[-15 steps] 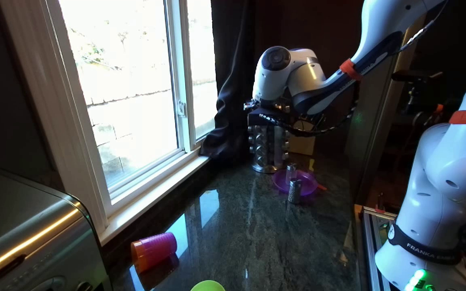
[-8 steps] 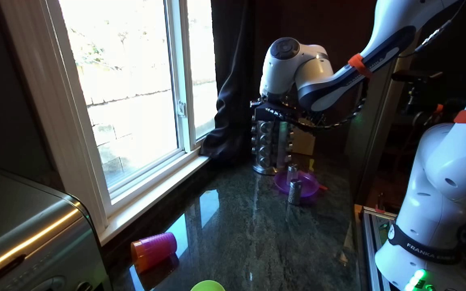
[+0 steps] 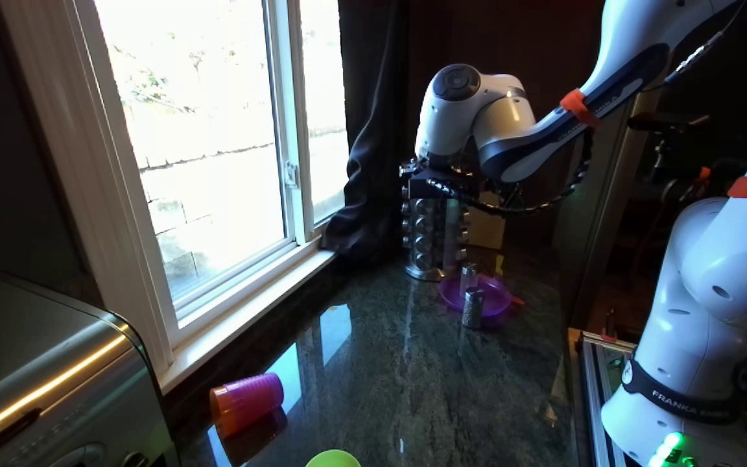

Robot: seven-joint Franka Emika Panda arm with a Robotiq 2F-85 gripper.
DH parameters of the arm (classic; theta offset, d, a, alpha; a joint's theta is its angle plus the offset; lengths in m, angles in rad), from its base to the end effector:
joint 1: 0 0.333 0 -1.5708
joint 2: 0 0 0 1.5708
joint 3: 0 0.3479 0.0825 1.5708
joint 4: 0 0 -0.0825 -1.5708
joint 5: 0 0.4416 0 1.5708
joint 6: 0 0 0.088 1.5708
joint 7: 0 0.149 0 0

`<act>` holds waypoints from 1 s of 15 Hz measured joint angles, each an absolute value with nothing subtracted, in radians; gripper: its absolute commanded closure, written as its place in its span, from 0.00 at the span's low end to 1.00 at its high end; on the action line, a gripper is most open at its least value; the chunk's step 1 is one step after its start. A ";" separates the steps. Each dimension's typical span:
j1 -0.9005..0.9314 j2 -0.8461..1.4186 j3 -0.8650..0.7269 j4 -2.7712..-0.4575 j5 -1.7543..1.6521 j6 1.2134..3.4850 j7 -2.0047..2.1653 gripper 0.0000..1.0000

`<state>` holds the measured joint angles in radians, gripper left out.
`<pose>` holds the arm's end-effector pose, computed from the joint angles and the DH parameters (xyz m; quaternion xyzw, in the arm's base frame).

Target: Pick up a jar from the silver object and put it on the table

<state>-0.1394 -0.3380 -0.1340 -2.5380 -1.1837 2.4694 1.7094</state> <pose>0.4774 -0.1554 0.3848 0.7782 -0.4825 0.3429 0.2097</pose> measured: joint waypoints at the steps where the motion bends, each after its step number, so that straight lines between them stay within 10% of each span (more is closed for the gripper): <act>1: -0.138 -0.339 -0.134 -2.541 -1.169 2.469 1.698 0.75; 15: -0.141 -0.369 -0.130 -2.548 -1.122 2.516 1.669 0.75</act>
